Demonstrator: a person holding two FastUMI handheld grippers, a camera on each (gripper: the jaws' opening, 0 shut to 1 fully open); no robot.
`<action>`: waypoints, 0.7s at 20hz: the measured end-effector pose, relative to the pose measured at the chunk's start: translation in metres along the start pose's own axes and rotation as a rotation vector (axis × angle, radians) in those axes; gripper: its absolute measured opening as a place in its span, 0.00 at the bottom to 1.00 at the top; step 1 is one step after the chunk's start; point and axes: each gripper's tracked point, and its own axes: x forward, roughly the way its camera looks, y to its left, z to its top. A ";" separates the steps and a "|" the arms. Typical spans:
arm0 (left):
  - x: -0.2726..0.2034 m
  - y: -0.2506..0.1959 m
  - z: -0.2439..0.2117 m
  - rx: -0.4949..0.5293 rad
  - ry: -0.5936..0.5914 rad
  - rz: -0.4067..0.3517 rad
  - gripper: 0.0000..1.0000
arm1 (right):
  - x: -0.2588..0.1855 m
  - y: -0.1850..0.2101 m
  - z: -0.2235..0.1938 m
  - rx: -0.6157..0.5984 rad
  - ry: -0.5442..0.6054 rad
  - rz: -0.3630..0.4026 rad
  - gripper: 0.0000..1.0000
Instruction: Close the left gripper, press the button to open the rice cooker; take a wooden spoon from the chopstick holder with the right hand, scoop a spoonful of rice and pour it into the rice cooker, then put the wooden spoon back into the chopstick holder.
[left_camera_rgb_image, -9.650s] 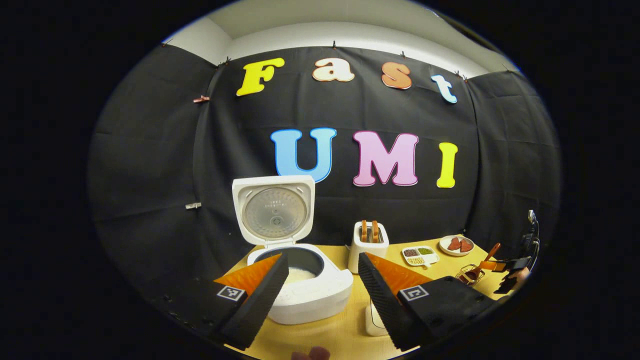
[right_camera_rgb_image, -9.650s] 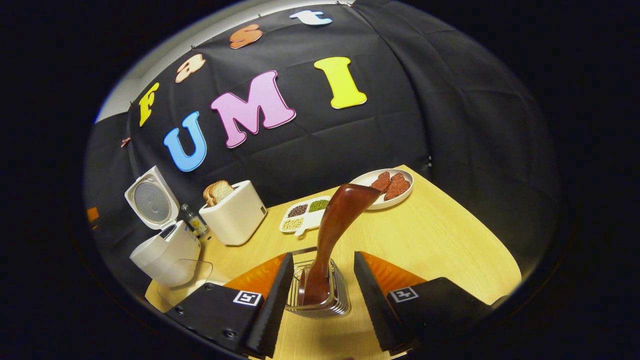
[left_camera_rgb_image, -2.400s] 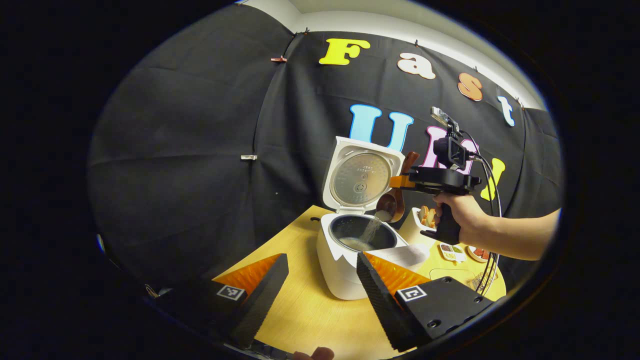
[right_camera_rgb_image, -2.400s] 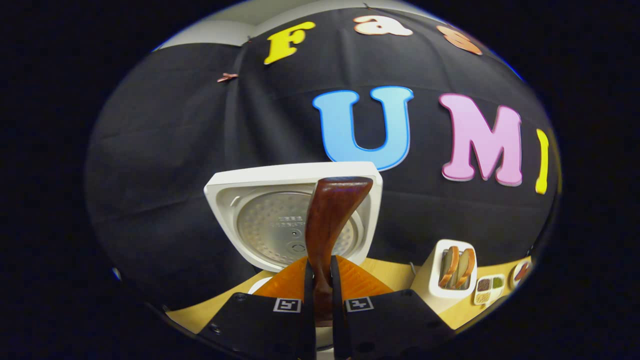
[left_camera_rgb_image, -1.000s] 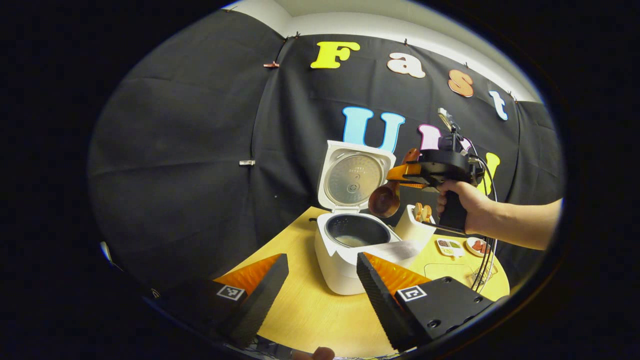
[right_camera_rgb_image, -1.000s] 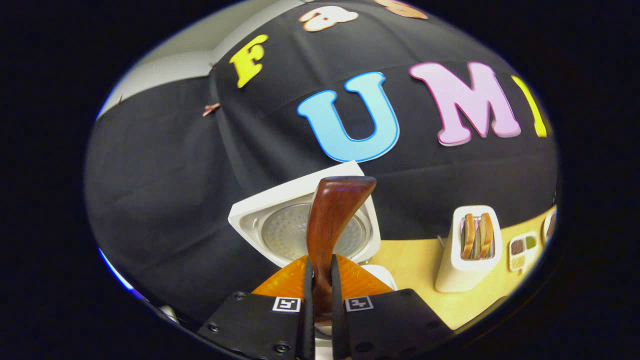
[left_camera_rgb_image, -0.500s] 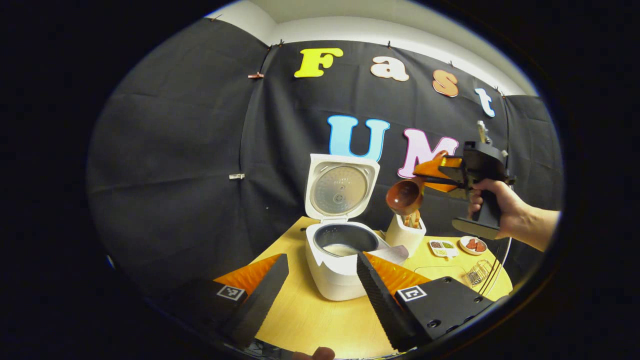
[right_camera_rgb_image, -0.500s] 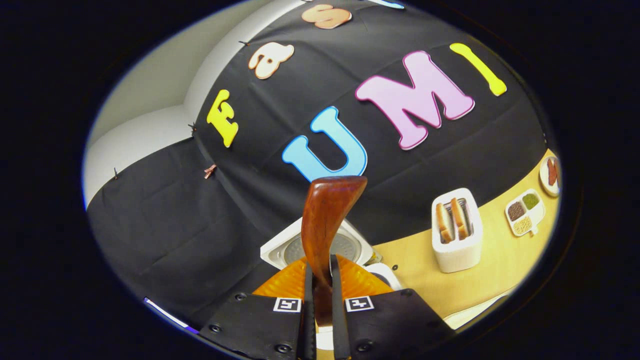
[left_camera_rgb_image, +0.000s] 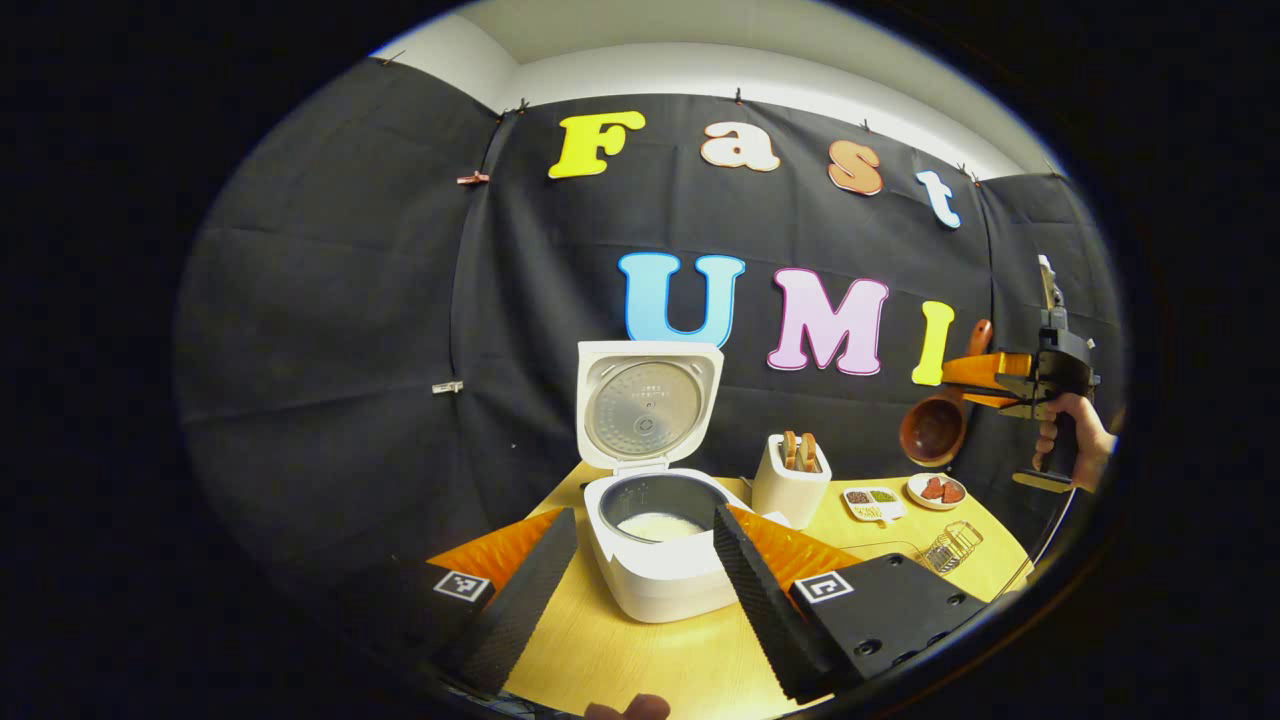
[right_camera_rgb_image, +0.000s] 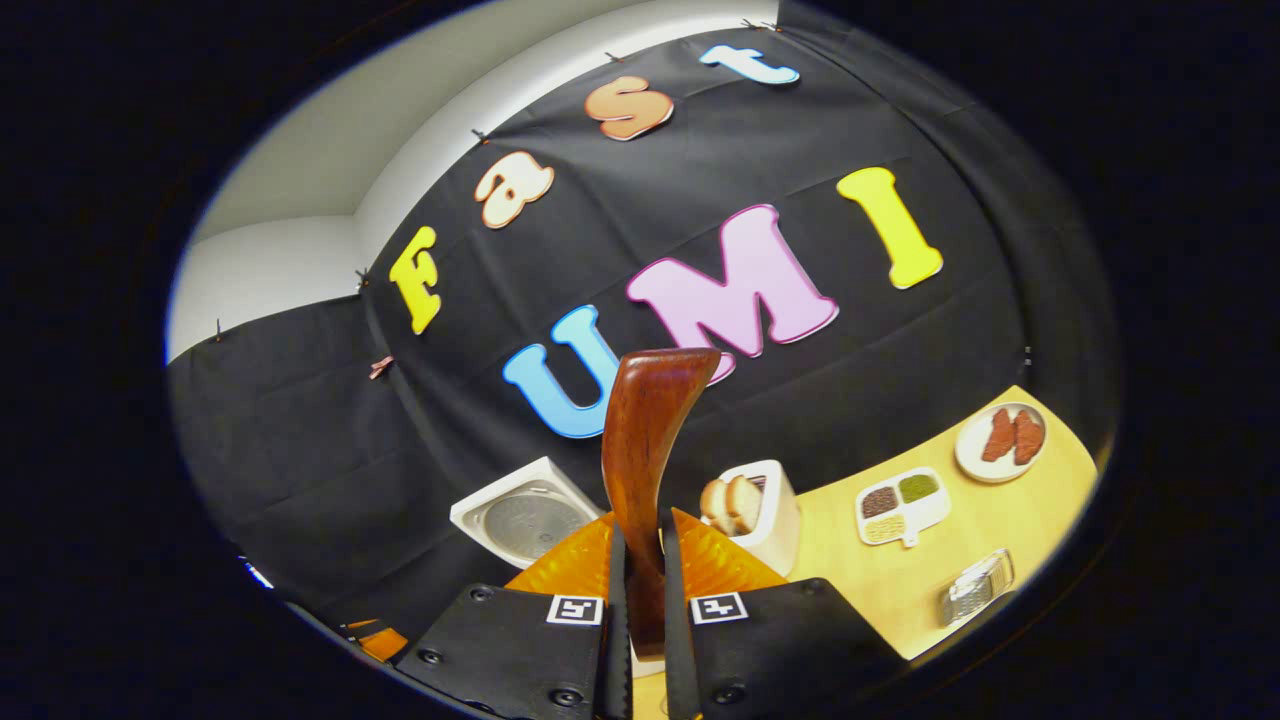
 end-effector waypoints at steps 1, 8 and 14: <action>0.003 -0.004 0.002 0.005 -0.003 -0.003 0.95 | -0.009 -0.019 0.008 0.008 -0.012 -0.030 0.17; 0.010 -0.032 0.011 0.000 -0.014 -0.016 0.95 | -0.049 -0.170 0.009 -0.098 -0.012 -0.277 0.18; 0.010 -0.052 0.017 -0.011 0.008 -0.001 0.95 | -0.041 -0.269 -0.044 -0.221 0.116 -0.371 0.17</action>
